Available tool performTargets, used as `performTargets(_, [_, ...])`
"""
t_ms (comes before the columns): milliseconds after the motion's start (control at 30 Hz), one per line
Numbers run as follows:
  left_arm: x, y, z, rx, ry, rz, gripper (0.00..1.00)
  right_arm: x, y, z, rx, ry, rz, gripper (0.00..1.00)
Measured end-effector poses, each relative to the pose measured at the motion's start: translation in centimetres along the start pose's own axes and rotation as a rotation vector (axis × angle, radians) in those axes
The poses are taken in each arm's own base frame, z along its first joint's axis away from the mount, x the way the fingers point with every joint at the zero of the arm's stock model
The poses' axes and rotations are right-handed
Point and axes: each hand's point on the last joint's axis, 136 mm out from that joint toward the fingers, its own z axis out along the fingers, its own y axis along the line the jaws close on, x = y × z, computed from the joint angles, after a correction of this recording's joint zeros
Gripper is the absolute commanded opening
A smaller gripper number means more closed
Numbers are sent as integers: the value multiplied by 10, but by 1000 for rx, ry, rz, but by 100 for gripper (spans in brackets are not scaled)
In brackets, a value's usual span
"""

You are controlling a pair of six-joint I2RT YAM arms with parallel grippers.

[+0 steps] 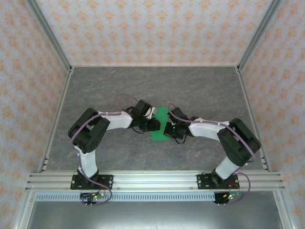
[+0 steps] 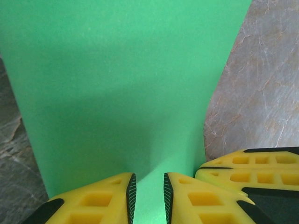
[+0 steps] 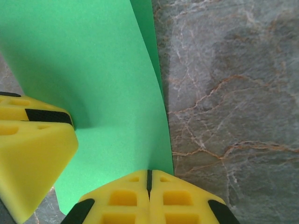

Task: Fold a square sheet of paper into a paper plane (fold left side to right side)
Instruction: Hold the square sheet of paper at the center of the table, then first fold the square sheet of paper in half at the center of the table.

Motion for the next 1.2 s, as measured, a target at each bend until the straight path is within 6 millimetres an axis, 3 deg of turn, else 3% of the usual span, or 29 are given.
performTargets(500, [-31, -33, -16, 44, -57, -4, 29, -1, -3, 0, 27, -4, -32, 4])
performTargets(700, [-33, -22, -8, 7, -56, -20, 29, -1, -3, 1, 41, 4, -48, 5])
performTargets(900, [-36, 9, 3, -68, -47, -71, 29, -1, -3, 1, 50, 12, -58, 5])
performTargets(1200, [-58, 18, 0, -74, -71, -105, 29, -3, -3, 2, 63, 8, -73, 5])
